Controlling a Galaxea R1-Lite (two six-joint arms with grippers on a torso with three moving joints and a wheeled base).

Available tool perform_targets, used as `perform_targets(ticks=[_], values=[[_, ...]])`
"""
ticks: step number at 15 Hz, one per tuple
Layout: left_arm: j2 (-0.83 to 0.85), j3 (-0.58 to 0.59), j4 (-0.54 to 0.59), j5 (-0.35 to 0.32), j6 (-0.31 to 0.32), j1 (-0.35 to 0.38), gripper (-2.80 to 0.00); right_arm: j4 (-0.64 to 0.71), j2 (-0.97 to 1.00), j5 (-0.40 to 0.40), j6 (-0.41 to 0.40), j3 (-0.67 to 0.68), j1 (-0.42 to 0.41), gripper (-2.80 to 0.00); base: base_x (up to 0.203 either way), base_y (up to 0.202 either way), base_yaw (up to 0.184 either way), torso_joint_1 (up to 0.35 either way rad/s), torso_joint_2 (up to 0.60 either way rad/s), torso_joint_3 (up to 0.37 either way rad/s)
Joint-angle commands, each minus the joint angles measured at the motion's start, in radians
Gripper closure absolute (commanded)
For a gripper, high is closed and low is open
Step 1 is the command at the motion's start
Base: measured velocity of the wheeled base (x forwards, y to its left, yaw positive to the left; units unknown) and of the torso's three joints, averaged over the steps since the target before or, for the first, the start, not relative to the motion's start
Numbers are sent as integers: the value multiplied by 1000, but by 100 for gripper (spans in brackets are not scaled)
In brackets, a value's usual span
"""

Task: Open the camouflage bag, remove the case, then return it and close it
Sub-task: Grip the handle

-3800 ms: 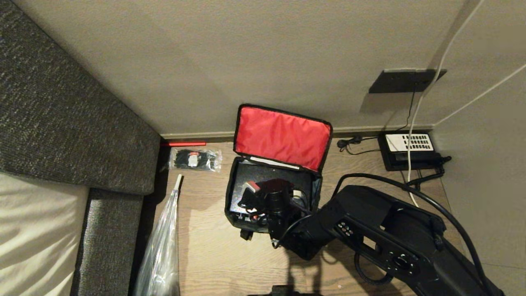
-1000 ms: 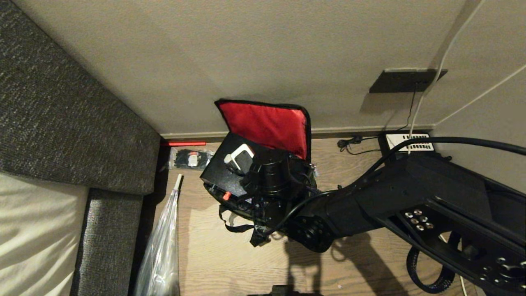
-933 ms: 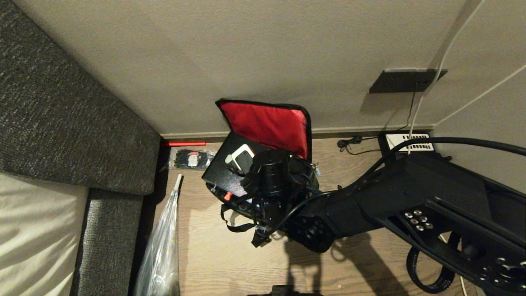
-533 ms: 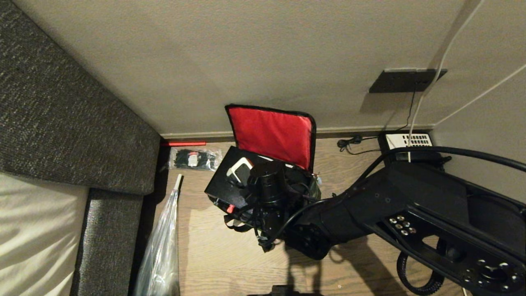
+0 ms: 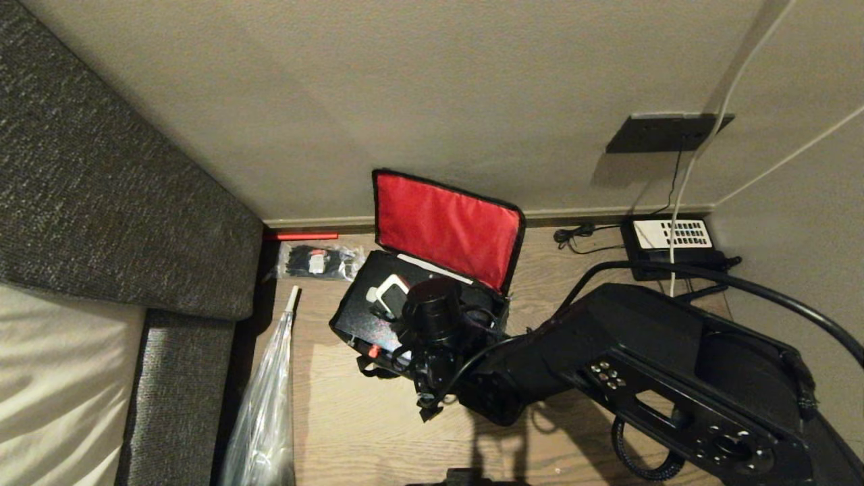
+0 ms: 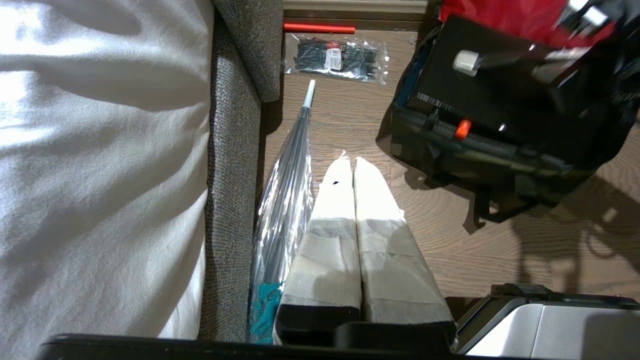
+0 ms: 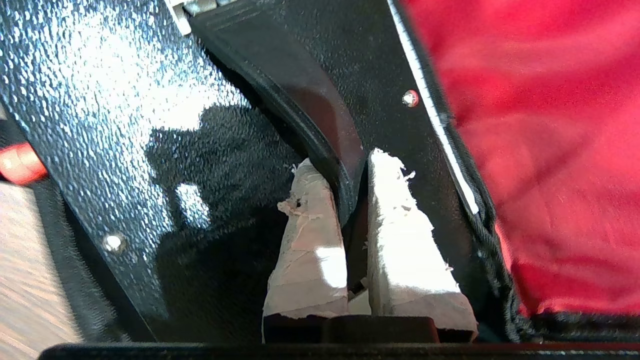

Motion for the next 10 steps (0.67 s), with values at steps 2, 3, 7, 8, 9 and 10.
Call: perform_targets(ticks=[2, 3, 7, 8, 9, 10], values=[[-2, 3, 0, 1, 0, 0, 0, -22, 92, -6, -80, -6, -38, 0, 0, 0, 0, 0, 0, 0], [-2, 3, 0, 1, 0, 0, 0, -25, 97, -11, -115, 0, -50, 0, 0, 0, 0, 0, 0, 0], [-2, 3, 0, 1, 0, 0, 0, -178, 128, -15, -296, 56, -99, 0, 0, 0, 0, 0, 0, 0], [-2, 3, 0, 1, 0, 0, 0, -220, 139, -15, -338, 64, -109, 0, 0, 0, 0, 0, 0, 0], [-2, 3, 0, 1, 0, 0, 0, -254, 146, -15, -387, 69, -118, 0, 0, 0, 0, 0, 0, 0], [-2, 3, 0, 1, 0, 0, 0, -307, 156, -16, -455, 74, -131, 0, 0, 0, 0, 0, 0, 0]])
